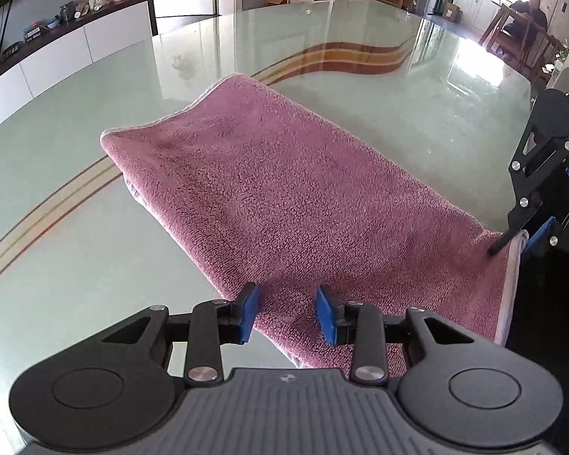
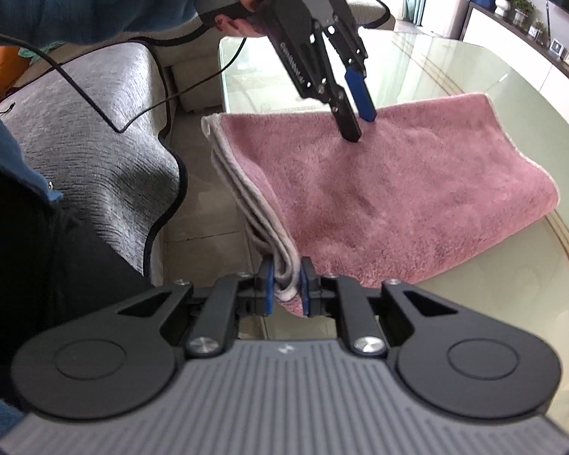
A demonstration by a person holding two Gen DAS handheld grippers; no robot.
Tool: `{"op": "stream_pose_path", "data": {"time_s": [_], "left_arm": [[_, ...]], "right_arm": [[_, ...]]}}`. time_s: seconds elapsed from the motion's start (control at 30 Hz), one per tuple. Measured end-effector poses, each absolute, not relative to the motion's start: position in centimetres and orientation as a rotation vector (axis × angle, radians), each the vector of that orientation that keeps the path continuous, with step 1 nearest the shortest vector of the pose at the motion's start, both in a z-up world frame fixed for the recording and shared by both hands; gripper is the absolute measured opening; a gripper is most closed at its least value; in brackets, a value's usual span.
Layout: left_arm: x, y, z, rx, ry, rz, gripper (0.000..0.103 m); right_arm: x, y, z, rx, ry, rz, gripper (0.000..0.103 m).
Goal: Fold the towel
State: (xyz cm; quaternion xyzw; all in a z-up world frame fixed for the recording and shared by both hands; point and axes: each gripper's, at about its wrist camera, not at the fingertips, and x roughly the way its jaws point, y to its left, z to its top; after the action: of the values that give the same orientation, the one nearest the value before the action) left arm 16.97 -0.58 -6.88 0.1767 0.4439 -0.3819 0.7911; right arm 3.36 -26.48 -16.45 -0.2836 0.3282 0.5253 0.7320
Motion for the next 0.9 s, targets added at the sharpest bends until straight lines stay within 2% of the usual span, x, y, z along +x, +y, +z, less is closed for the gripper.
{"op": "stream_pose_path", "data": {"time_s": [0.1,0.33,0.9], "left_arm": [[16.7,-0.5,-6.8,0.380,0.941,-0.815,0.038],[16.4,1.3,-5.0,0.286,0.869,-0.776,0.049],[19.4,1.9,-6.4,0.351,0.934,-0.731,0.049]], "right_arm": [[3.7,-26.7,-15.3,-0.602,0.693,1.153,0.013],[5.6,-27.1,-12.8,-0.571,0.612,1.116,0.013],[13.7,-27.1,-8.5,-0.453,0.496,1.043,0.013]]}}
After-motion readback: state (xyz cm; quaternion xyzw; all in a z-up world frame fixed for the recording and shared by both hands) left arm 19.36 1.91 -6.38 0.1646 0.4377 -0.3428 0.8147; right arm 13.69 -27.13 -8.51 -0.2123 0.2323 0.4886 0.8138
